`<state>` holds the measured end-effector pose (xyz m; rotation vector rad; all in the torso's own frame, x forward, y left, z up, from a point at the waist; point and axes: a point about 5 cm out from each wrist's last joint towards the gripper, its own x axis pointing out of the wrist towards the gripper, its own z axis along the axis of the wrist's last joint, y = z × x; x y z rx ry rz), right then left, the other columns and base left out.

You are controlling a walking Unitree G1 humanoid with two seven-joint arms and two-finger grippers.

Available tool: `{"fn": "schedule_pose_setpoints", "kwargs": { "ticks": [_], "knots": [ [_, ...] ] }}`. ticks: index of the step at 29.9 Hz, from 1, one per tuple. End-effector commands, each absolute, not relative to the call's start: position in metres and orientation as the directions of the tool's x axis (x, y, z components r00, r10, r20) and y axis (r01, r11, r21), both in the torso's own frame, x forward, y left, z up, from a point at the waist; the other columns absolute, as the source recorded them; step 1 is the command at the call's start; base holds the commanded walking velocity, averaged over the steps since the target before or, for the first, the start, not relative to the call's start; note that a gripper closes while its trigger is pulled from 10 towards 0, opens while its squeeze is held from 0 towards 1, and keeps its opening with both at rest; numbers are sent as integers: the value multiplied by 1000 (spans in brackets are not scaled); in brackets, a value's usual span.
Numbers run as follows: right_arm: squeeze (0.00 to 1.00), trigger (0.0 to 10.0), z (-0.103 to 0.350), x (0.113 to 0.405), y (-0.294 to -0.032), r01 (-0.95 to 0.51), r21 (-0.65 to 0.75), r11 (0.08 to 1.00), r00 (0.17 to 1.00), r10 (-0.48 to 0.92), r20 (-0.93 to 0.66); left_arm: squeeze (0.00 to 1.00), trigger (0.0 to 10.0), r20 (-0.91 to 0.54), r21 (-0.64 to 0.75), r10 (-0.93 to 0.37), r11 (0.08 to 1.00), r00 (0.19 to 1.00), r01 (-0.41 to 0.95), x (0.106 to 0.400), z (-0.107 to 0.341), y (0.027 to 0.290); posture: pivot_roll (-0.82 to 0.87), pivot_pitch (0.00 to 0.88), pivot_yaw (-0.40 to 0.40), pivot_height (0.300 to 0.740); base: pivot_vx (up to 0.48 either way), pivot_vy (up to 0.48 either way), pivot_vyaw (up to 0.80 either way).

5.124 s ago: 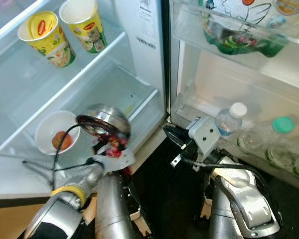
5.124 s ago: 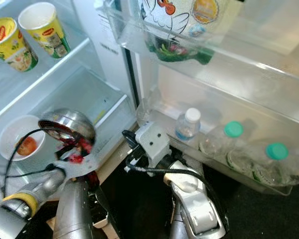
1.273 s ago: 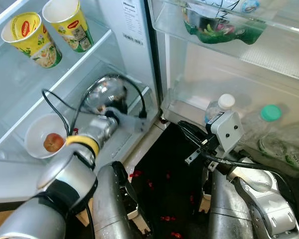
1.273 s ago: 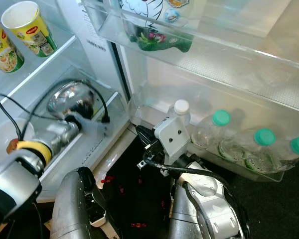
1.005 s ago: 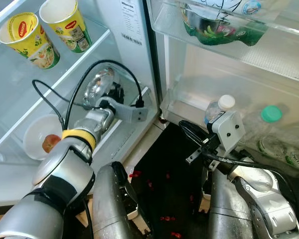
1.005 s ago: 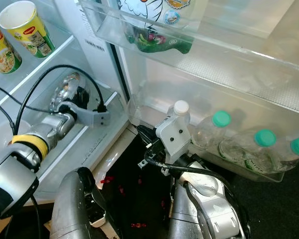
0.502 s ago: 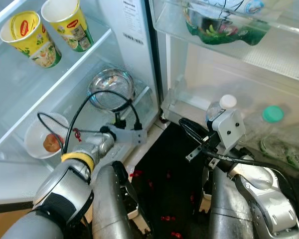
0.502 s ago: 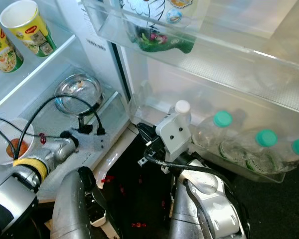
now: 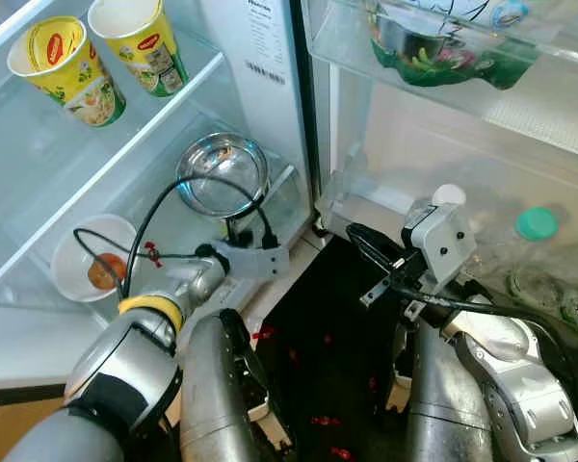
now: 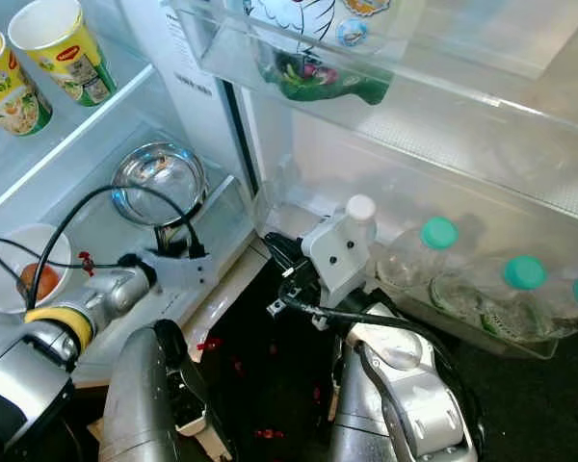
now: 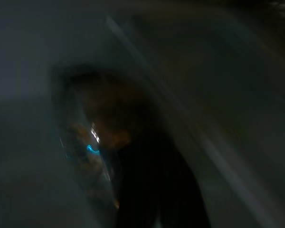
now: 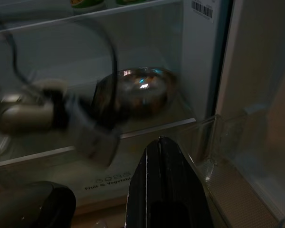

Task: Restocking fridge

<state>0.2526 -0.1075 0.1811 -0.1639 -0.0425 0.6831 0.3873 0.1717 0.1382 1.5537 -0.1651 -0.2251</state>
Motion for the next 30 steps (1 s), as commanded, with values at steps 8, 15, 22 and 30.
{"fn": "schedule_pose_setpoints", "kwargs": {
  "ticks": [8,15,22,30],
  "knots": [
    [0,10000,178,250,-112,-624,-159,765,778,627,-34,0,10000,-113,986,-156,-138,981,92,377,121,206,-248,463,123,416,0,0,0],
    [0,10000,176,253,-109,-629,-159,761,774,632,-34,0,10000,-230,971,-175,-103,957,215,358,86,203,-239,442,125,416,0,0,0],
    [0,10000,177,259,-110,-629,-169,759,773,634,-27,0,10000,-295,955,-152,-38,943,293,340,61,212,-226,417,124,416,0,0,0],
    [0,10000,178,266,-107,-636,-170,753,765,644,-10,0,10000,-290,949,-114,91,950,301,331,54,221,-195,366,130,416,0,0,0]
  ]
}}
